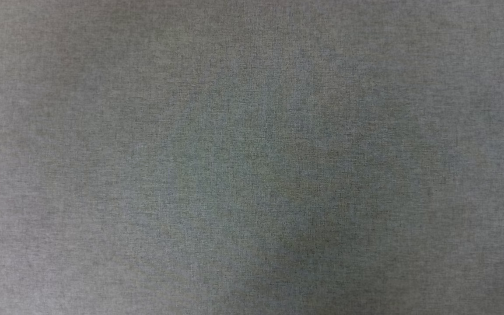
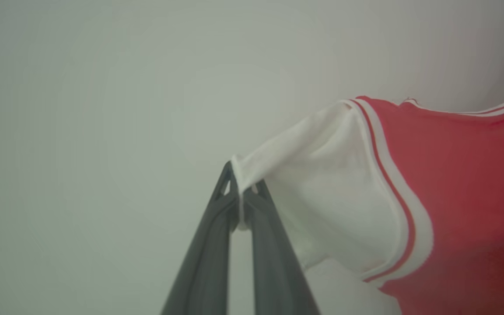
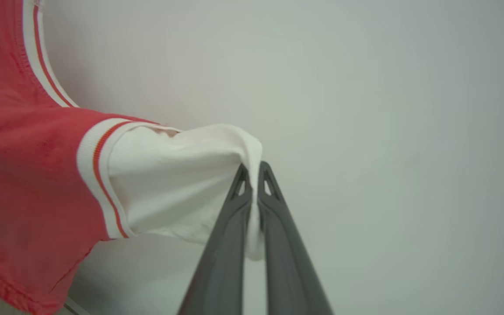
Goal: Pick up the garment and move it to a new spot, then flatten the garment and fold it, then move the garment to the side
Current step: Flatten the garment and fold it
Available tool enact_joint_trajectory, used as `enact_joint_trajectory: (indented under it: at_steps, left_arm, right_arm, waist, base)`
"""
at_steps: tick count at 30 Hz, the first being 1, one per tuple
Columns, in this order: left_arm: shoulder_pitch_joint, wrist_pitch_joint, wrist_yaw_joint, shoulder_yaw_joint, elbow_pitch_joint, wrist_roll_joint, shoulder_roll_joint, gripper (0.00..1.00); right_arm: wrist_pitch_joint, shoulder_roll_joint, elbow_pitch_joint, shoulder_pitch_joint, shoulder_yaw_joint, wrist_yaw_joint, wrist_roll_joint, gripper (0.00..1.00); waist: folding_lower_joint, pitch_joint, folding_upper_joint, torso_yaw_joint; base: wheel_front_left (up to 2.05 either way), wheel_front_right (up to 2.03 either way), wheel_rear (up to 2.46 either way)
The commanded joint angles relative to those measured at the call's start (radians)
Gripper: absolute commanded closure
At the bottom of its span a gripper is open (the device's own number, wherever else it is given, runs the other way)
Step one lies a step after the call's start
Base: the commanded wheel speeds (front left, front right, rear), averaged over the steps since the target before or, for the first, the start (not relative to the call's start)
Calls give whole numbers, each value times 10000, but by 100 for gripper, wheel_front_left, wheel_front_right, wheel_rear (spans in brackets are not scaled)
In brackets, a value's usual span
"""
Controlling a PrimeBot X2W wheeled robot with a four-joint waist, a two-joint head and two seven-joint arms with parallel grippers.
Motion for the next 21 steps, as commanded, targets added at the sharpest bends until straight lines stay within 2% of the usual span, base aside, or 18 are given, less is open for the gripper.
enact_joint_trajectory:
  at_steps: [1, 9, 14, 17, 21]
  left_arm:
    - [352, -215, 33, 17, 162, -135, -87, 100]
    - [2409, -1415, 21, 119, 634, -918, -501, 100]
    - [4430, -1862, 143, 289, 296, -1463, -484, 100]
    - [5962, -1952, 379, 380, -241, -1724, -356, 100]
    - [8026, -1989, 938, 670, -1439, -1902, -106, 100]
  right_arm:
    - [-249, 90, 246, 316, 63, -14, 135, 100]
    - [-1811, 833, 1241, 2472, 35, -14, 1266, 100]
    - [-2785, 1164, 1334, 4297, 68, -14, 1938, 100]
    - [-3260, 1310, 1276, 5562, -103, -13, 2458, 100]
    - [-3619, 1367, 1043, 7190, -308, -13, 2675, 100]
  waist:
    - [-2, -52, 0, -17]
    - [-2, -861, 0, -185]
    - [-2, -1622, 0, -312]
    - [-2, -2107, 0, -349]
    - [-2, -2698, 0, -403]
  base:
    - [0, 0, 0]
    - [0, 0, 0]
    - [0, 0, 0]
    - [0, 0, 0]
    - [0, 0, 0]
